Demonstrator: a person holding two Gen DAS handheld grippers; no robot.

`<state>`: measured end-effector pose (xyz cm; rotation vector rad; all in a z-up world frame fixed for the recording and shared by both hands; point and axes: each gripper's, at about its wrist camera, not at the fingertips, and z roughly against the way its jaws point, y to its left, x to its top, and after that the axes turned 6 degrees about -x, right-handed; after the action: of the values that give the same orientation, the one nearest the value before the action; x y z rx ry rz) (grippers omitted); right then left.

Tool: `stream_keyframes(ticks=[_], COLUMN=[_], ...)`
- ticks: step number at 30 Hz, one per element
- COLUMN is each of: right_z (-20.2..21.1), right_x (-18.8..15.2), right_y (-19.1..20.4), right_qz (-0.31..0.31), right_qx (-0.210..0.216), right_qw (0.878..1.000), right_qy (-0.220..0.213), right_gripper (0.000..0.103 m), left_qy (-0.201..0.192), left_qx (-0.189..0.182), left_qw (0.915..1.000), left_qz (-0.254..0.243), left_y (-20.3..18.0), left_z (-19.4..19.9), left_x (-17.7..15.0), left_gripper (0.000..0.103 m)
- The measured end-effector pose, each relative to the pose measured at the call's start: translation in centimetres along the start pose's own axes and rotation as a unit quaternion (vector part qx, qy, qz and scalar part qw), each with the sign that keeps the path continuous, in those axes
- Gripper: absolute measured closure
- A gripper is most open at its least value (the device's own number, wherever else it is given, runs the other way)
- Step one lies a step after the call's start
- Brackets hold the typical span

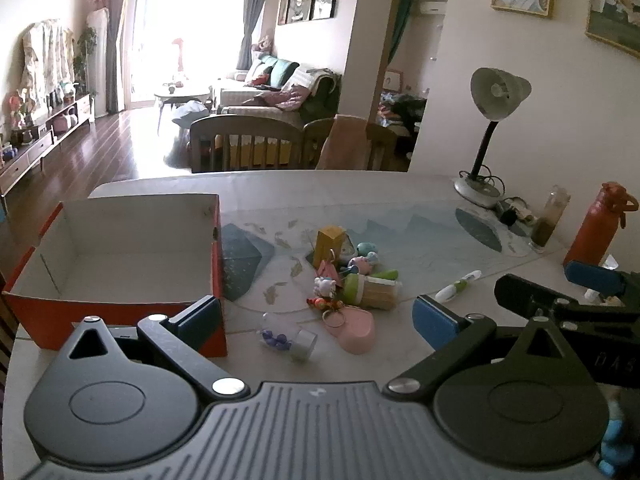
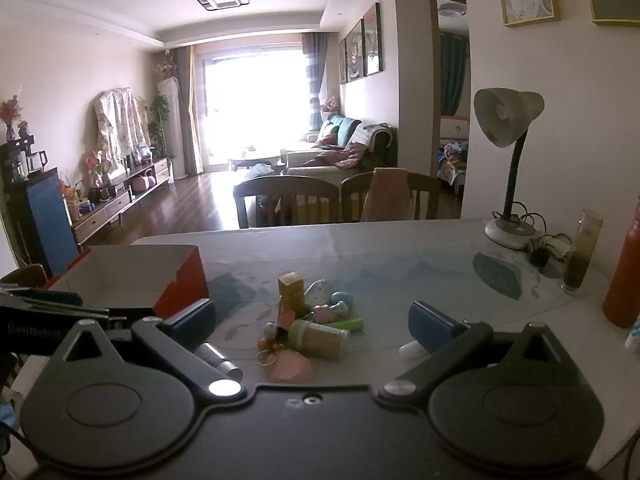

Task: Organize rigid objects

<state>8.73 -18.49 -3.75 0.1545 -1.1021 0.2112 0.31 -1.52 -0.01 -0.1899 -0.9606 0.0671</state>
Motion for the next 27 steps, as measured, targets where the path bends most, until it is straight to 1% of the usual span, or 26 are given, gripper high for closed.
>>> stream_keyframes(ticks=[3,4,5,9,14,16,22,24,27], right_z=[-0.9,-1.3,-1.8,-3.6,-6.1,-7.3,-10.6,-11.6,-13.3], right_x=[0.2,0.3,0.4,0.5,0.4,0.3,-0.5,-0.8,-1.3], right_y=[-0.7,-1.1,-1.4,-2.7,-4.5,-5.2,-7.4,-8.2,-9.7], right_qz=[-0.003,-0.005,-0.006,-0.008,-0.008,-0.009,-0.009,-0.01,-0.012], right_qx=[-0.003,-0.003,-0.002,0.003,0.012,0.014,0.019,0.017,0.006], right_qw=[1.0,1.0,1.0,1.0,0.999,0.999,0.996,0.995,0.993], right_qy=[0.005,0.007,0.01,0.02,0.042,0.051,0.086,0.1,0.114], right_gripper=[0.001,0.001,0.001,0.003,0.004,0.004,0.005,0.007,0.007], left_qy=[0.003,0.003,0.002,0.008,0.03,0.039,0.078,0.097,0.118], left_qx=[0.003,0.004,0.007,0.017,0.034,0.041,0.065,0.082,0.107], left_qw=[1.0,0.9999,0.9999,0.9997,0.9986,0.9976,0.9921,0.9882,0.981], left_qz=[0.007,0.011,0.013,0.015,0.029,0.039,0.073,0.086,0.11], left_y=[-0.4,0.6,0.7,0.1,-0.3,-0.1,0.1,0.3,0.9], left_z=[-0.9,-1.1,-1.3,-2.8,-5.3,-6.8,-10.2,-11.7,-13.5], left_x=[0.2,0.9,0.9,1.5,1.9,1.3,0.8,0.2,-0.3], left_gripper=[0.0,0.0,0.0,0.0,0.0,0.0,0.0,0.0,0.0])
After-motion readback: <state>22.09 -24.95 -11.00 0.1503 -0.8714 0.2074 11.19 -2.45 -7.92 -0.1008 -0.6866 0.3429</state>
